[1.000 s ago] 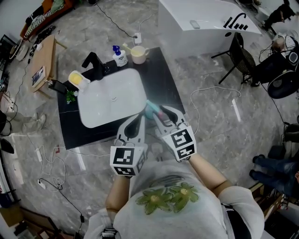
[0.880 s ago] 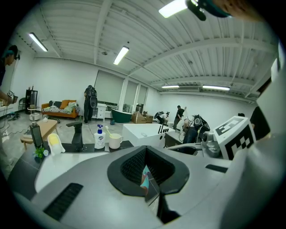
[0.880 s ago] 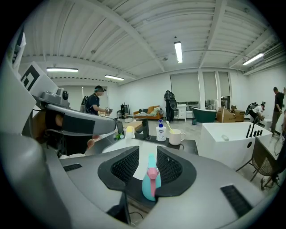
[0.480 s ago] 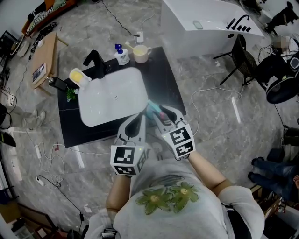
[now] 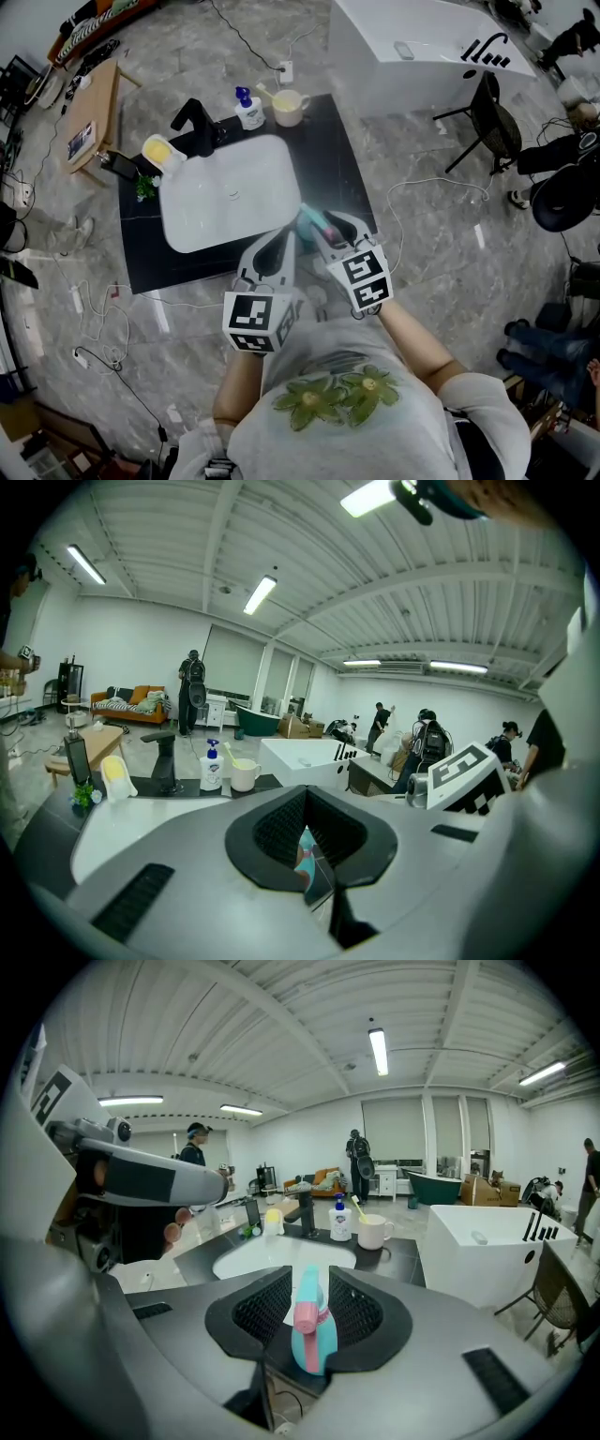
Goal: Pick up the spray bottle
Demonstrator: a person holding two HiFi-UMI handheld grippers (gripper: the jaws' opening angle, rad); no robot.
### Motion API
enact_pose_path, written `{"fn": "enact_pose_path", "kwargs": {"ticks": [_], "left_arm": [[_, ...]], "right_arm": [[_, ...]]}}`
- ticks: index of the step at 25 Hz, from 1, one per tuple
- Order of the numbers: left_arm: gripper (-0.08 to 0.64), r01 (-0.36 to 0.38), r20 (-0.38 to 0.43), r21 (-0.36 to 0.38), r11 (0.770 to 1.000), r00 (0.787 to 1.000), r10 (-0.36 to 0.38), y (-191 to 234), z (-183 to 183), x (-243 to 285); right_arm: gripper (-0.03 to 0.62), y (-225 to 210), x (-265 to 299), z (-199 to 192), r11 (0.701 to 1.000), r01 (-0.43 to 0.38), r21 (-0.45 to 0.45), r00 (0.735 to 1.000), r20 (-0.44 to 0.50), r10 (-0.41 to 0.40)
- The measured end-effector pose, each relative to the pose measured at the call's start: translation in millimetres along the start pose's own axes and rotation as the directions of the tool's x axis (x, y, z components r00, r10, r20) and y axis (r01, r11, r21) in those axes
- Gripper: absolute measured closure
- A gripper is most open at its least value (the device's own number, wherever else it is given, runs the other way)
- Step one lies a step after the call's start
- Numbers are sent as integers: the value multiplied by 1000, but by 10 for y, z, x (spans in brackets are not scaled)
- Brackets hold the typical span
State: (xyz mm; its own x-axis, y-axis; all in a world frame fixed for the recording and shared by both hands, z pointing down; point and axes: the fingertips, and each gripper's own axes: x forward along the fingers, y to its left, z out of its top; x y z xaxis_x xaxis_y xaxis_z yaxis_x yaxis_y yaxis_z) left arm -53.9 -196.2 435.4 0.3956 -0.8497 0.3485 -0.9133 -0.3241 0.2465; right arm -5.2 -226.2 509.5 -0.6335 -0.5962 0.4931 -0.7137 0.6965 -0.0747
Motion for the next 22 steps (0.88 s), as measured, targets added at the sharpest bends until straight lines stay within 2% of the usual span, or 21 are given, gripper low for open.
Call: {"fn": "enact_pose_path", "kwargs": {"ticks": [8, 22], "left_arm": [[551, -11, -3, -9, 1000, 1000, 11, 61, -8, -7], [551, -24, -16, -8, 1000, 1000, 23, 78, -12, -21]], "right_arm": [[494, 36, 108, -115, 1000, -25, 0, 999, -35, 25], [494, -1, 202, -175, 1000, -20, -20, 998, -62, 19]]}}
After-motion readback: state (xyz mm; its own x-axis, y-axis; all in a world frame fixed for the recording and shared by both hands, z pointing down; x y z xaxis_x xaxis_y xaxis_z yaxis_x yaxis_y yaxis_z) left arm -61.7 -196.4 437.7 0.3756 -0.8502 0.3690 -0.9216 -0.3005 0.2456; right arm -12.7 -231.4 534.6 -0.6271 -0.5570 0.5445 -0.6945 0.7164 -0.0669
